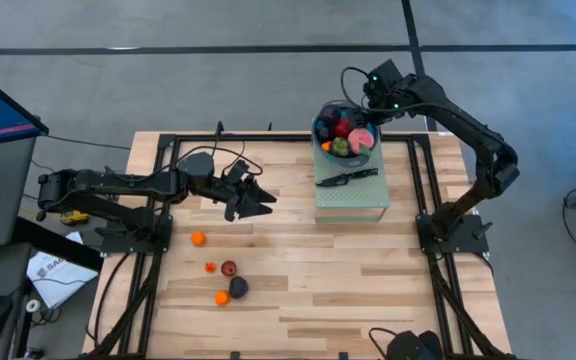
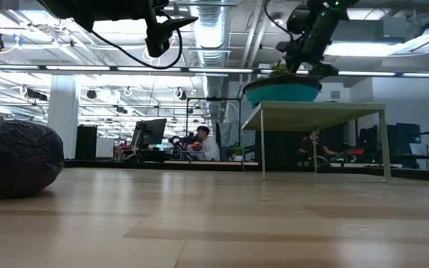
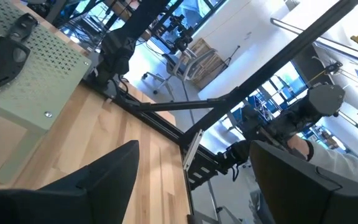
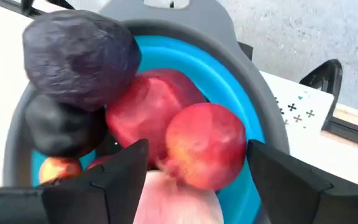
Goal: Pick & Place Fruit
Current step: Put the top red pomegranate into the blue strainer bowl on the shelf, then put the top tangerine into the blue strainer bowl on the shelf
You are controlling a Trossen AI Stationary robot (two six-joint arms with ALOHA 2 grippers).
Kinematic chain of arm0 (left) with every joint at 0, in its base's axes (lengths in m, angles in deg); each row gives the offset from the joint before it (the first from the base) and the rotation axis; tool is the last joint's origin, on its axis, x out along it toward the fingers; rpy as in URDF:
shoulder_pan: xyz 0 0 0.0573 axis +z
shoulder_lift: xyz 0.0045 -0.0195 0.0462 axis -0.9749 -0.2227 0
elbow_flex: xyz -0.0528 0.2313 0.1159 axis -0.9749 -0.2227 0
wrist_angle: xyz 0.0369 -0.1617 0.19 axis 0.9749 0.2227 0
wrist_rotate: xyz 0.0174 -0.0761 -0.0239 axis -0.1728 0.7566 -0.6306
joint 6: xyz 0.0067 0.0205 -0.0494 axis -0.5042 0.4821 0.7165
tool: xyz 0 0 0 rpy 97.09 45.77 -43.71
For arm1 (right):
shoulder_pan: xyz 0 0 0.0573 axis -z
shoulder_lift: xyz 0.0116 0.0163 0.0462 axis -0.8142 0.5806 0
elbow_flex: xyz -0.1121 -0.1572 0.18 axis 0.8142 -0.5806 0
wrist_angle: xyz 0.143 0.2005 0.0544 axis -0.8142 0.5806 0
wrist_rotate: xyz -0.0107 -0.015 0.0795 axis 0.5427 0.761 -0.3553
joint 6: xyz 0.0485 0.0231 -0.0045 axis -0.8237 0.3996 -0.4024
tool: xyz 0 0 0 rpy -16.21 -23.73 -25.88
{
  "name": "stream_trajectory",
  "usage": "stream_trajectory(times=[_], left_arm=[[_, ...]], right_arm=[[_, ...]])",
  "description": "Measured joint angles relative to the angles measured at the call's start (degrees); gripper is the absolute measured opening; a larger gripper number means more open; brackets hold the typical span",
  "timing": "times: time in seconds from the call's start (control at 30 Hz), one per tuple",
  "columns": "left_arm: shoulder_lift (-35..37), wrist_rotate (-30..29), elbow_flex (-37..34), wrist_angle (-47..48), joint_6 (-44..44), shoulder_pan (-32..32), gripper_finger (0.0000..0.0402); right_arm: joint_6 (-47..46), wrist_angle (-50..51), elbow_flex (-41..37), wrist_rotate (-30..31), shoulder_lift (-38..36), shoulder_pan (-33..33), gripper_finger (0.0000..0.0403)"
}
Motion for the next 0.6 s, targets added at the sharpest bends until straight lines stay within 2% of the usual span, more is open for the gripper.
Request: stream_trajectory(times=[0.1,0.4,0.5,0.6], left_arm=[[0.00,0.02,0.00,0.00,0.00,0.02,0.0301],[0.00,0.25,0.00,0.02,0.00,0.02,0.0301],[0.56,0.86,0.00,0.29,-0.75,0.02,0.0301],[2.34,2.28,0.00,2.85,-2.78,0.02,0.0301]], right_arm=[[0.00,1.15,0.00,0.90,-1.84,0.00,0.0266],[-0.99,4.09,0.00,9.23,-9.18,-1.18,0.0265],[-2.19,3.83,0.00,9.75,-12.93,-4.32,0.0265],[-5.35,3.51,0.00,10.03,-16.29,-10.51,0.0265]])
